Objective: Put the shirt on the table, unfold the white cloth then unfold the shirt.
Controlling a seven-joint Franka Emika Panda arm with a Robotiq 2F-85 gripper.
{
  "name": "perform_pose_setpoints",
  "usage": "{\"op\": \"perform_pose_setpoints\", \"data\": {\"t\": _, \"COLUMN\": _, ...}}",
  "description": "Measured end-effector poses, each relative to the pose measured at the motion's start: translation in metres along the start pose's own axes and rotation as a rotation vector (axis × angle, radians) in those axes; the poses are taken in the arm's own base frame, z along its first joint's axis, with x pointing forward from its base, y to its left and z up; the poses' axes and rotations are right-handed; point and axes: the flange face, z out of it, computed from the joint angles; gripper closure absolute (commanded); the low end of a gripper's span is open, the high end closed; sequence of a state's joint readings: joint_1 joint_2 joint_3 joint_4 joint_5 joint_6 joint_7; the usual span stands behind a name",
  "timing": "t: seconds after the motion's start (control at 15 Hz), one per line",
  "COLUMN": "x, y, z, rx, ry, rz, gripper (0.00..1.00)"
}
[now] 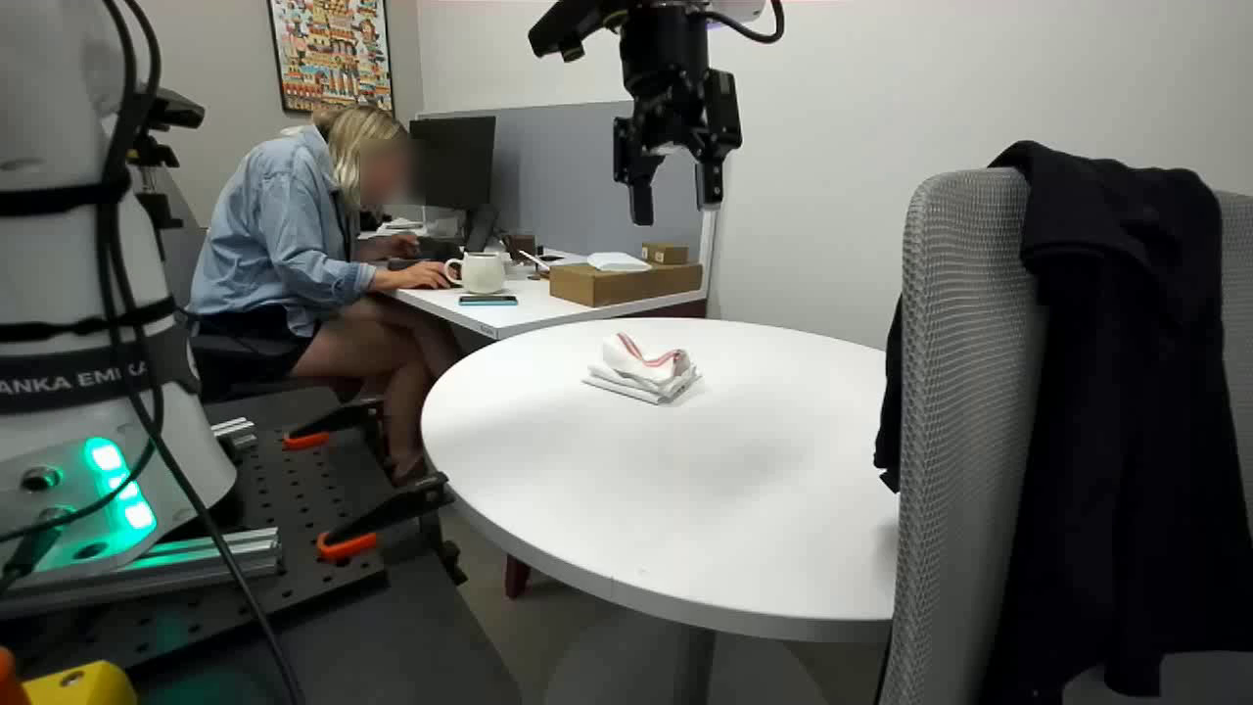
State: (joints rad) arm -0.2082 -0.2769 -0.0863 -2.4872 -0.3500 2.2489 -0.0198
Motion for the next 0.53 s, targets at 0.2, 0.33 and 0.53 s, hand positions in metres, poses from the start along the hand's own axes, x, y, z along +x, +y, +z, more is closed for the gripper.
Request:
{"op": "perform_pose_setpoints", "data": {"t": 0.2, "x": 0.0, "y": 0.0, "z": 0.0, "rx": 0.0, "ry": 0.0, "rz": 0.0, "gripper": 0.0}}
{"op": "perform_pose_setpoints", "data": {"t": 0.33, "x": 0.0, "y": 0.0, "z": 0.0, "rx": 0.0, "ry": 0.0, "rz": 0.0, "gripper": 0.0}}
{"op": "perform_pose_setpoints", "data": {"t": 0.53, "x": 0.0048, "y": 0.0044, "z": -0.0069, "rx": -0.024, "ry": 0.035, "rz": 0.001, "gripper": 0.0}}
